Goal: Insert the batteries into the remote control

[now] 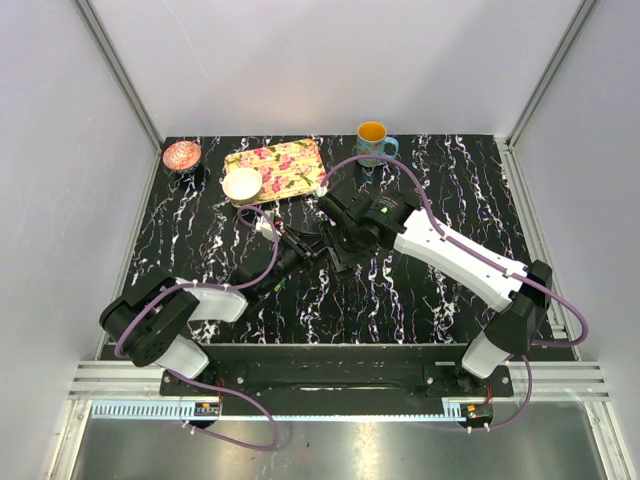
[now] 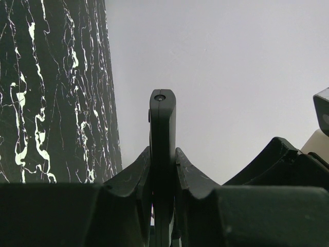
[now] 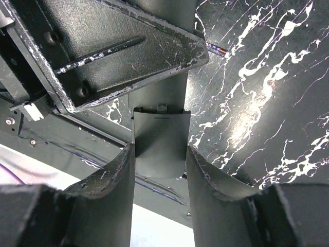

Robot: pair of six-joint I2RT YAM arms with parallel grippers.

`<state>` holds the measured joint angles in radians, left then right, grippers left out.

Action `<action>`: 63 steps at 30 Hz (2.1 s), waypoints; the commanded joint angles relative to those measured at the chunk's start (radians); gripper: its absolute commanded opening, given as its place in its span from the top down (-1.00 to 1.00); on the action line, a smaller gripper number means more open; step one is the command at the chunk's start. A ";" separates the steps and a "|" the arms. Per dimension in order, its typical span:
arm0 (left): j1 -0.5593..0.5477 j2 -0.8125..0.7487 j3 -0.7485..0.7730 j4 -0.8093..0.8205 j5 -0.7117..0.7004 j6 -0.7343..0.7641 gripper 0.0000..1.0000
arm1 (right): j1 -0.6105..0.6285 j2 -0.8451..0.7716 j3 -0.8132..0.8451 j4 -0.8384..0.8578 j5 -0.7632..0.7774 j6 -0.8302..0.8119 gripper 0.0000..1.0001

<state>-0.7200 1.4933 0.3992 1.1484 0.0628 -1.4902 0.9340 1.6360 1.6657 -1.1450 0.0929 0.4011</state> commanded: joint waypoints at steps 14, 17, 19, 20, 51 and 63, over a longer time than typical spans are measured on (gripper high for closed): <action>-0.006 -0.044 0.030 0.024 -0.035 0.010 1.00 | 0.015 -0.011 -0.020 0.014 -0.010 0.021 1.00; -0.006 -0.045 0.032 0.020 -0.032 0.011 1.00 | 0.016 -0.010 -0.015 0.016 -0.013 0.021 1.00; -0.006 -0.045 0.033 0.020 -0.029 0.011 1.00 | 0.015 -0.004 -0.011 0.016 -0.010 0.019 1.00; -0.006 -0.045 0.035 0.020 -0.027 0.010 1.00 | 0.015 -0.001 -0.009 0.016 -0.004 0.018 1.00; -0.007 -0.031 0.021 0.068 -0.014 -0.018 1.00 | 0.026 -0.002 -0.024 0.011 0.022 0.013 1.00; -0.010 -0.031 0.013 0.100 -0.009 -0.035 1.00 | 0.026 -0.002 -0.017 0.016 0.022 0.007 0.77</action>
<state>-0.7227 1.4799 0.3996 1.1225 0.0559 -1.4860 0.9520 1.6398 1.6424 -1.1412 0.0887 0.4152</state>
